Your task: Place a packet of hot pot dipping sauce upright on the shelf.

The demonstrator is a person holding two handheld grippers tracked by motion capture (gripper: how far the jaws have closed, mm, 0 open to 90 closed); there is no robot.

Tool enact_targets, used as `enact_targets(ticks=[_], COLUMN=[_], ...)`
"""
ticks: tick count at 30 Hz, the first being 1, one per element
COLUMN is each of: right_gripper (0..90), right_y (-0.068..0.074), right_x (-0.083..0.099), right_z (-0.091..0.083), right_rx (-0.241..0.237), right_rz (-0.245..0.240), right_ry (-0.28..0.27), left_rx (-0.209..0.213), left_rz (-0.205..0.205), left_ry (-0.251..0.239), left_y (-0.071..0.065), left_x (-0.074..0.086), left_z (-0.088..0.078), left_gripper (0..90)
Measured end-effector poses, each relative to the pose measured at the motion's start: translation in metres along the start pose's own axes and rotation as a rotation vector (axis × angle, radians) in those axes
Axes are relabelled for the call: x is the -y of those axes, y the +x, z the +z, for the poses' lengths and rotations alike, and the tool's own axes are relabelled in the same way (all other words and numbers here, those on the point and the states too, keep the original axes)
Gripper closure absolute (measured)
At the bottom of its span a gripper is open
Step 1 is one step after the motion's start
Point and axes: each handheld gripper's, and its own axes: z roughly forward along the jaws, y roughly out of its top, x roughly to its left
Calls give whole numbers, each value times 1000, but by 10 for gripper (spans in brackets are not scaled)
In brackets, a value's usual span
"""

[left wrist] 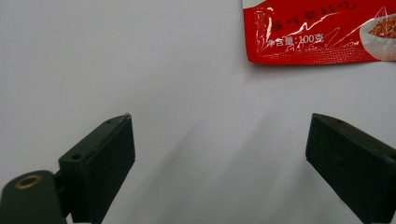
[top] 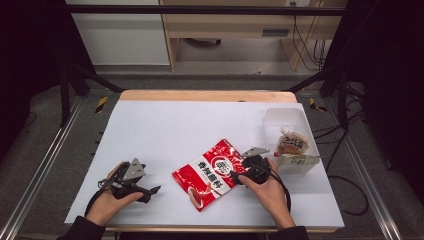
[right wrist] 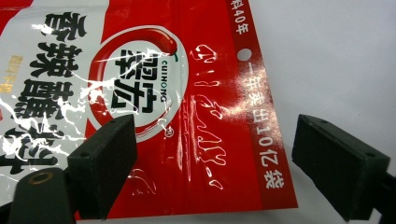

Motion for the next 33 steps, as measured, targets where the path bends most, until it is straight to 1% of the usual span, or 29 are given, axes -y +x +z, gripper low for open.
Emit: enact_targets(ticks=[3, 6, 7, 11, 14, 17, 19, 23, 24, 26, 28, 29, 30, 33], right_gripper=[156, 157, 160, 172, 184, 190, 193, 206, 208, 214, 219, 223, 226, 231], right_y=[-1, -1, -2, -1, -1, -1, -1, 0, 0, 0, -1, 0, -1, 1], right_x=[0, 0, 0, 0, 1, 0, 1, 0, 0, 0, 0, 0, 0, 0], right_z=[0, 1, 1, 1, 2, 1, 1, 0, 0, 0, 0, -1, -1, -4], right_rx=[-3, -18, -16, -34, -36, -44, -46, -60, -58, -61, -60, -69, -64, -66], right_rz=[6, 18, 8, 23, 15, 22, 18, 27, 22, 30, 27, 41, 27, 28], right_ry=[-2, 2, 1, 12, 9, 14, 10, 7, 5, 5, 2, 1, 2, -4], left_rx=[0, -1, -1, 0, 0, 1, 1, 1, 1, 3, 2, 2, 2, 3], left_rz=[0, 6, 6, 7, 6, 6, 7, 7, 7, 5, 8, 7, 7, 4], left_ry=[0, 1, 0, 0, 1, 0, 1, 1, 2, 3, 3, 2, 2, 3], left_y=[0, -1, -2, -2, -2, -2, -2, -2, -2, -2, -2, -2, -2, -2], left_x=[0, -1, -1, -1, -1, -1, -1, -1, -1, -1, -2, -2, -1, -1], left_z=[0, 1, 1, 2, 2, 2, 2, 2, 2, 2, 2, 2, 2, 2], left_gripper=[80, 80, 80, 80, 80, 80, 81, 81, 81, 81, 81, 81, 81, 81])
